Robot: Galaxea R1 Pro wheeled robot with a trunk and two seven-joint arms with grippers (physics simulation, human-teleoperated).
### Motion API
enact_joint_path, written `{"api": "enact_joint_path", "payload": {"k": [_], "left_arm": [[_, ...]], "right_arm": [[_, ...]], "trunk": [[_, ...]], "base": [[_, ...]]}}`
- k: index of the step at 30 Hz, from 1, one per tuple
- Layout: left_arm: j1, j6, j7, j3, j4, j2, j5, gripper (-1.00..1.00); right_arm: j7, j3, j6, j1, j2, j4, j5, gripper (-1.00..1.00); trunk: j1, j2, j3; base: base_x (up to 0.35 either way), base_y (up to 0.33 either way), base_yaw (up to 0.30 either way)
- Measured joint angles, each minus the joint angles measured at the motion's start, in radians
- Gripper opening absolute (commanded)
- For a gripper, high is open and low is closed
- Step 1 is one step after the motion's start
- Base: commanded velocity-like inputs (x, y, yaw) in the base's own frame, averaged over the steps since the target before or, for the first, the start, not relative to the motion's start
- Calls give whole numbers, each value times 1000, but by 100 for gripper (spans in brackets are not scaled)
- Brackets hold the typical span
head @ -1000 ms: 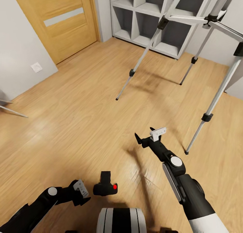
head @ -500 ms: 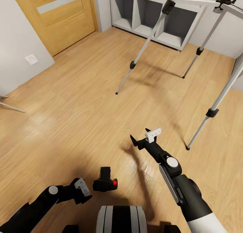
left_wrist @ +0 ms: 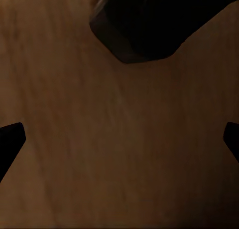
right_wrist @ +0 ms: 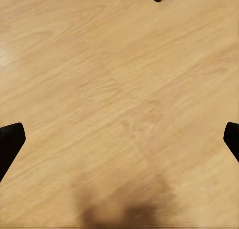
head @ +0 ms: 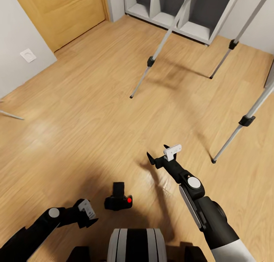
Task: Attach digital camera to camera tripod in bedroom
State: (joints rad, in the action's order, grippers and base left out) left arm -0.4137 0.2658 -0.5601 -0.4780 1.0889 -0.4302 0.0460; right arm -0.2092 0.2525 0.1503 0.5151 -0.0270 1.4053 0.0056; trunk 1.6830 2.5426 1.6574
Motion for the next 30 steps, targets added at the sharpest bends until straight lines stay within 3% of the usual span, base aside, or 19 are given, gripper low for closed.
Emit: {"api": "enact_joint_path", "payload": {"k": [8, 12, 20, 30], "left_arm": [[0, 4, -2, 5, 64, -7, 0, 100], [0, 10, -30, 28, 129, -10, 0, 100], [0, 63, -162, 121, 233, -9, -1, 100], [0, 81, -247, 152, 276, -10, 0, 100]], "right_arm": [[-1, 0, 0, 0, 0, 0, 0, 100], [-1, 0, 0, 0, 0, 0, 0, 100], [-1, 0, 0, 0, 0, -1, 0, 100], [-1, 0, -1, 0, 0, -7, 0, 100]], "trunk": [[4, 2, 31], [5, 3, 46], [9, 5, 77], [13, 7, 116]], "base": [[0, 0, 0], [0, 0, 0], [0, 0, 0], [0, 0, 0]]}}
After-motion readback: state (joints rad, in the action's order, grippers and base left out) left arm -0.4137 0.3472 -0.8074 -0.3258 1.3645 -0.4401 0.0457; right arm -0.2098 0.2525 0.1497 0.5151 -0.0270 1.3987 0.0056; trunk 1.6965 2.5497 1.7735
